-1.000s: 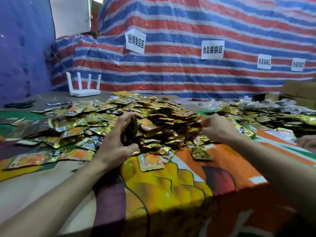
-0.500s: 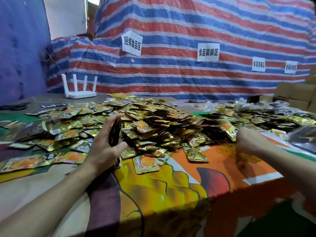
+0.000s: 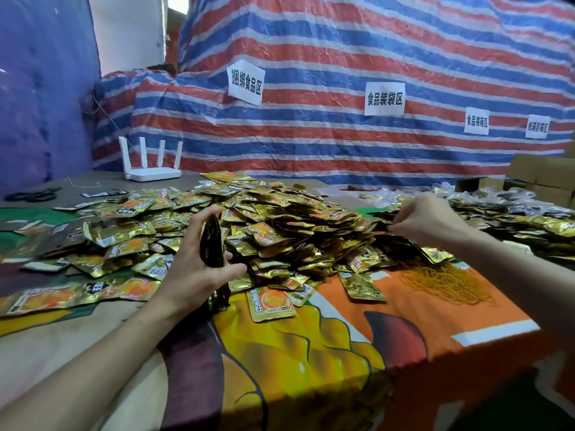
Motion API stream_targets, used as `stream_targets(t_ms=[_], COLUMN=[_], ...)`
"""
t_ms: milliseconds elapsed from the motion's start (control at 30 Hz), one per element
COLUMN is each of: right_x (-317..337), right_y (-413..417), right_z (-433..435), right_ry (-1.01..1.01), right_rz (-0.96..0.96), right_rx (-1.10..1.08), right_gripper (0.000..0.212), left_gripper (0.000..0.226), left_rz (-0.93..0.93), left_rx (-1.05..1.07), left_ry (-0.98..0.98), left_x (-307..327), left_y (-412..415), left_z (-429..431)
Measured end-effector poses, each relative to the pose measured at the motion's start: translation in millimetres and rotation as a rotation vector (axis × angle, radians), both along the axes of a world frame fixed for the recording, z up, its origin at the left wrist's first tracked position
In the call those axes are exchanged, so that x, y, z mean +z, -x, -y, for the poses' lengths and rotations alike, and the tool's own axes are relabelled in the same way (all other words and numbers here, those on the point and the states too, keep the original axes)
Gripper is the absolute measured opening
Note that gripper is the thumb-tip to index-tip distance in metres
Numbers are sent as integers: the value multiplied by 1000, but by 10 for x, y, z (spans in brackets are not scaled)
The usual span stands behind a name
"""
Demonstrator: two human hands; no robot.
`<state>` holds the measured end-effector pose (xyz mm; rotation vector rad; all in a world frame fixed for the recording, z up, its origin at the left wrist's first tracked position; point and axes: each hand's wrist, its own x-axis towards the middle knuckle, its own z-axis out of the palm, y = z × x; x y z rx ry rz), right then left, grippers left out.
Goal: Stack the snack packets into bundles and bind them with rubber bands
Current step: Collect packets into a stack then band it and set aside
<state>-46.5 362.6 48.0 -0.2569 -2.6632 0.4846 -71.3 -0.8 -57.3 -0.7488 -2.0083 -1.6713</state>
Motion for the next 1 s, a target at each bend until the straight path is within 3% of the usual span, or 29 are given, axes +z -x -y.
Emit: stream_targets(t_ms=[133, 267, 400, 500, 667, 867, 933, 1000], right_x=[12, -98, -311, -446, -702, -632, -616, -631], right_y=[33, 171, 362, 501, 672, 668, 644, 630], right_z=[689, 1352, 1903, 2177, 2298, 2090, 2039, 2039], right_ry=[289, 498, 648, 749, 903, 1584, 1734, 1844], right_rz=[-32, 10, 48, 78, 110, 315, 307, 283], right_rx=[302, 517, 625, 657, 650, 921, 1012, 1071], right_gripper=[10, 4, 6, 14, 8, 8, 10, 23], left_gripper=[77, 81, 71, 48, 29, 24, 32, 53], left_rz=[57, 351, 506, 558, 609, 677, 679, 665], left_rx=[-35, -211, -341, -232, -52, -353, -466, -560], left_ry=[-110, -315, -475, -500, -494, -677, -665, -681], left_x=[33, 114, 171, 204, 176, 173, 147, 124], left_y=[-11, 0, -36, -32, 67, 189, 190, 199], left_z=[32, 97, 110, 138, 225, 332, 325, 318])
